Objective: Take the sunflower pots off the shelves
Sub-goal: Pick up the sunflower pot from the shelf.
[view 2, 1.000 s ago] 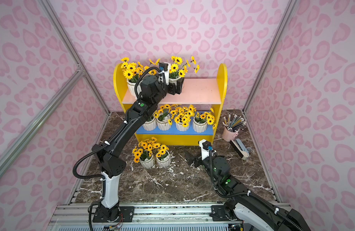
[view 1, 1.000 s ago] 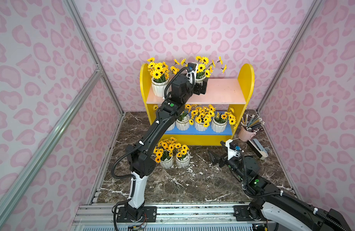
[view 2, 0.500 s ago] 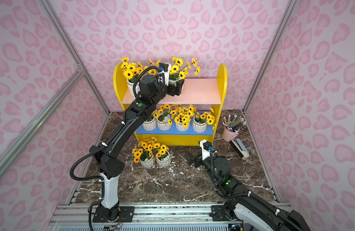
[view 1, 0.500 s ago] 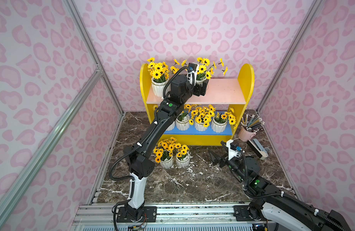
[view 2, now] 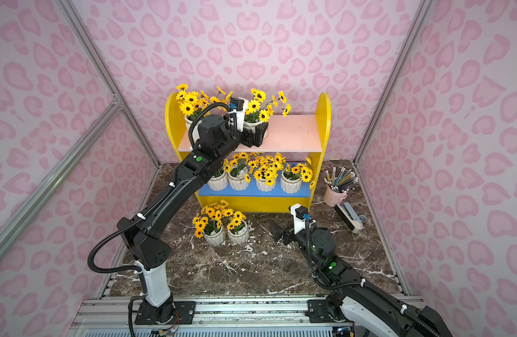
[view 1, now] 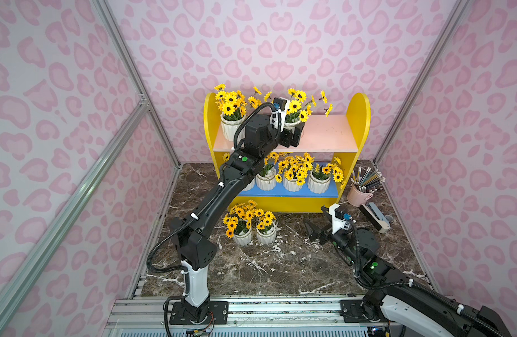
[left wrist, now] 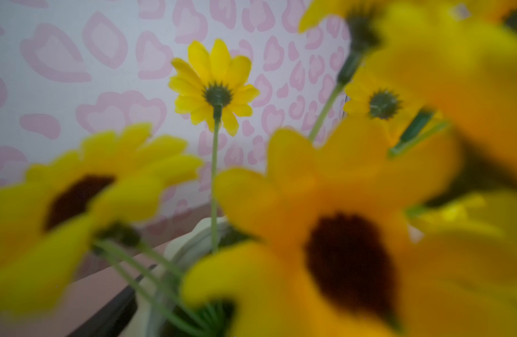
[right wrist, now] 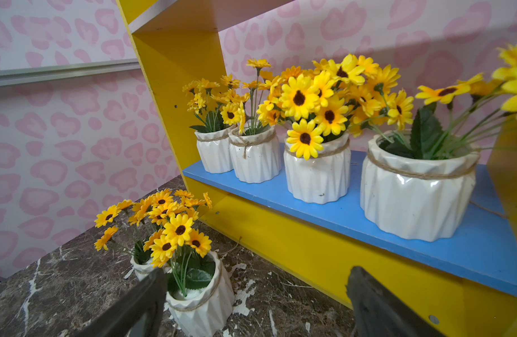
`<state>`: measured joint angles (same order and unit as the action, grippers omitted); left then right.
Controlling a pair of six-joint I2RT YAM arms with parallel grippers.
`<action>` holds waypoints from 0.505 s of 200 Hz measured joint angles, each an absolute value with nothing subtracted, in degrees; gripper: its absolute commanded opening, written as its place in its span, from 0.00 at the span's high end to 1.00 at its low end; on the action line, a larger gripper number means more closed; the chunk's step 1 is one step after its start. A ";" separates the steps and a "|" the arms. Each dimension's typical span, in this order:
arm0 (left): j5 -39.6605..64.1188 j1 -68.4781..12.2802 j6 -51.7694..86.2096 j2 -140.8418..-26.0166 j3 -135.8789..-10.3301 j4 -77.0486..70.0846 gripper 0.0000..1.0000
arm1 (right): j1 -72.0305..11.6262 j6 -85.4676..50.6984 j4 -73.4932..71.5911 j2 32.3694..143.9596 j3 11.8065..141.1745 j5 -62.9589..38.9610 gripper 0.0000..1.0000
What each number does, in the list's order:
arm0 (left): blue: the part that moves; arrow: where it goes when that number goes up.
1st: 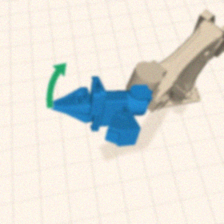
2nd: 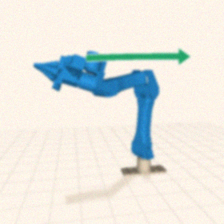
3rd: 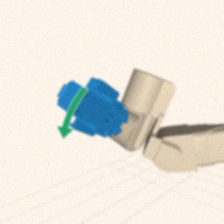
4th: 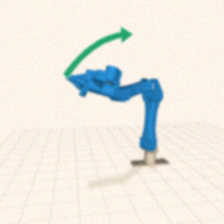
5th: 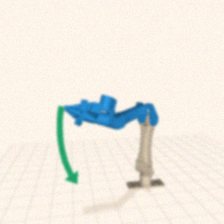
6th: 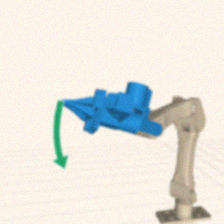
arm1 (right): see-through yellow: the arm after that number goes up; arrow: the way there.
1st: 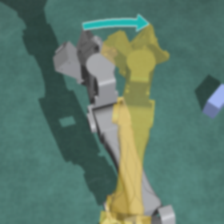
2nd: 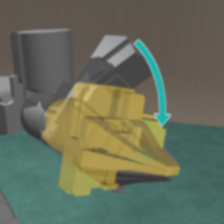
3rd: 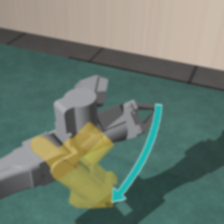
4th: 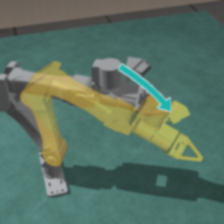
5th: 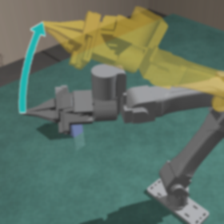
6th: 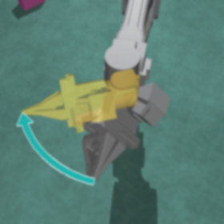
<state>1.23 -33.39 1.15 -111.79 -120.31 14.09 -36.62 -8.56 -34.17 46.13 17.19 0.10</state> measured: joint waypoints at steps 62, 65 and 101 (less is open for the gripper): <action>1.26 -33.39 1.21 -114.43 -124.86 16.67 0.02 | -36.62 -8.56 -34.15 45.93 17.19 0.10 0.01; 1.26 -33.39 1.23 -114.54 -124.99 16.71 0.02 | -36.62 -8.56 -34.15 45.93 17.19 0.10 0.01; 1.52 -33.23 1.67 -115.35 -125.73 16.40 0.01 | -36.62 -8.56 -34.15 45.76 17.17 0.10 0.01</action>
